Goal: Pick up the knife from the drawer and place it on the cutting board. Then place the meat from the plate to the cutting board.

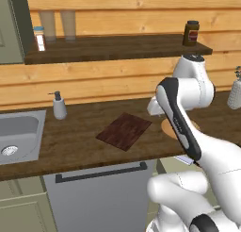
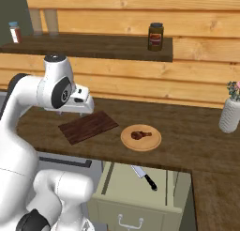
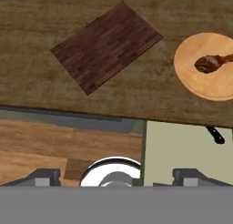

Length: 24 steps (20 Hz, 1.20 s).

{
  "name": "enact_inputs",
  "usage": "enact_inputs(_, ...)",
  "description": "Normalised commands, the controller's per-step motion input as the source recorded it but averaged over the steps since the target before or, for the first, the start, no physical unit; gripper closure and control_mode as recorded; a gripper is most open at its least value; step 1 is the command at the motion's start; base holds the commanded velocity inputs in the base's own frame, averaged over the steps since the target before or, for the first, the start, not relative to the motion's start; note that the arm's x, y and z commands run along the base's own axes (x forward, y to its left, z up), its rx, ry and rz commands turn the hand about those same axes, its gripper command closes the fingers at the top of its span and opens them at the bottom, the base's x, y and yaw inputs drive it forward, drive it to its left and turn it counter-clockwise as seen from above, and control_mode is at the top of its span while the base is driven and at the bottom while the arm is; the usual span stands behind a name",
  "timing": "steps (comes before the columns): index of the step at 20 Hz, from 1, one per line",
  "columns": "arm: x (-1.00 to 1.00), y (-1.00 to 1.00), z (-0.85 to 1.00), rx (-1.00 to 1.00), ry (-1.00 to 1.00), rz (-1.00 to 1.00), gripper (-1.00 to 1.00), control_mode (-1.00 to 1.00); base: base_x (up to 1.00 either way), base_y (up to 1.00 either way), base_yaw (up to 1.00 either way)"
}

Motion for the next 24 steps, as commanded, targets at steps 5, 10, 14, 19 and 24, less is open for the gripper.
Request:
enact_inputs(5, -0.17, 0.0, -0.19, 0.0, 0.0, -0.03, -1.0, 1.0, -0.16, 0.06, -0.04)
enact_inputs(10, 0.0, 0.0, 0.0, 0.0, 0.0, 0.0, -1.0, 1.0, -0.01, 0.43, -0.14)
enact_inputs(14, 0.0, 0.0, 0.0, 0.0, 0.0, 0.0, -1.0, 1.0, 0.0, 0.42, -0.26)
enact_inputs(19, 0.0, 0.0, 0.0, 0.0, 0.0, 0.0, -1.0, 1.0, 0.03, 0.17, -0.43)
enact_inputs(24, 0.0, 0.0, 0.0, 0.0, 0.0, 0.0, -1.0, 1.0, 0.05, 0.32, -0.54)
